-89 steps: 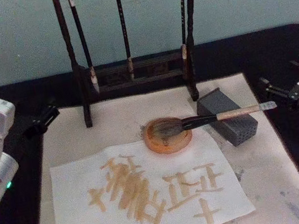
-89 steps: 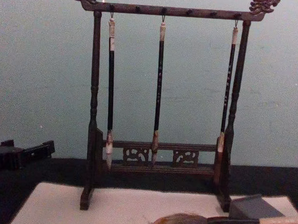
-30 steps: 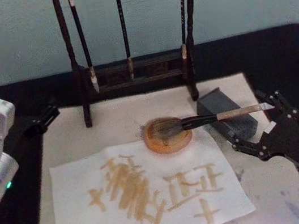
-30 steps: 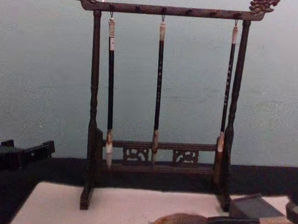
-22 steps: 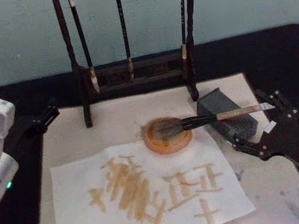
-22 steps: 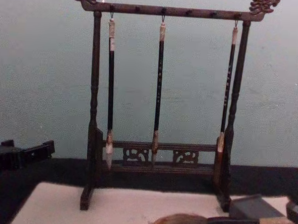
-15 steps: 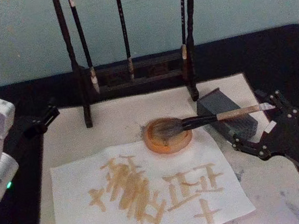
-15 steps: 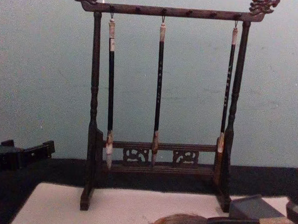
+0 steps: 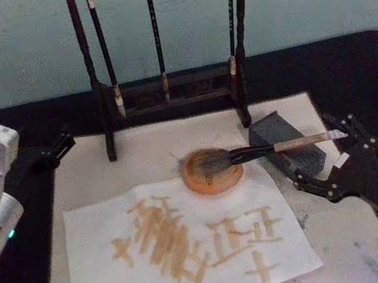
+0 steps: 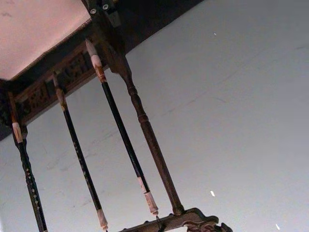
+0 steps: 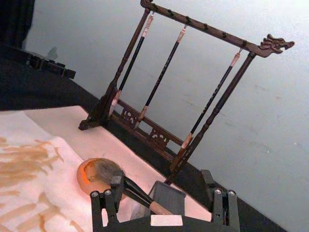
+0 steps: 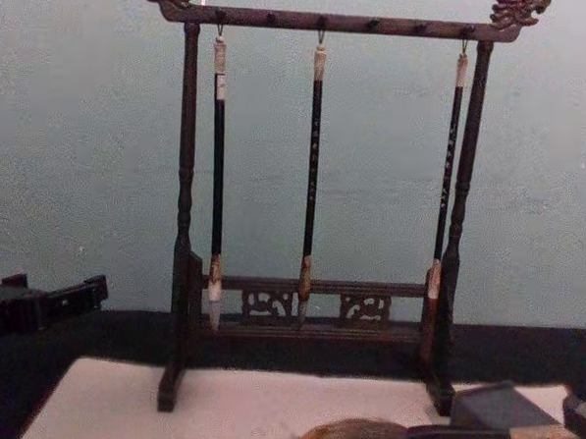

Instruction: Pick up the brush from the inkstone, write on the paper, then place the brush back to its original position.

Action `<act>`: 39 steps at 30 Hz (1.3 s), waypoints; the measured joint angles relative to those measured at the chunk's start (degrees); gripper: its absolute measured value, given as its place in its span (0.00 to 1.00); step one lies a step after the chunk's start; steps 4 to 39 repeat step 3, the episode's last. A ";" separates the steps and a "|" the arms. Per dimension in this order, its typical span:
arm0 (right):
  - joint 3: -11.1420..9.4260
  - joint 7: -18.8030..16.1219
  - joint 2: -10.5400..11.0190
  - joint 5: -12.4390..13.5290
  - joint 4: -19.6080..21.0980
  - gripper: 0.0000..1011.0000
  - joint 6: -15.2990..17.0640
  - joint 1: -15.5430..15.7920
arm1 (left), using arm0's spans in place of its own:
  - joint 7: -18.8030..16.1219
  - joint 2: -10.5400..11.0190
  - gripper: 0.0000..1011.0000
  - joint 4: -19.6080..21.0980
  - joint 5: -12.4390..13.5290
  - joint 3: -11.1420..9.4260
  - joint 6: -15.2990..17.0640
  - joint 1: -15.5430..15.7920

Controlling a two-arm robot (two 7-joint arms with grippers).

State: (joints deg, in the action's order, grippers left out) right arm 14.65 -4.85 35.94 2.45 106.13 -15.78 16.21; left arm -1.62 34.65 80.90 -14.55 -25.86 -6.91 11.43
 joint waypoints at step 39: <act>0.00 0.00 0.00 0.00 0.00 1.00 0.00 0.00 | 0.00 0.00 0.99 0.00 0.00 0.00 0.00 0.00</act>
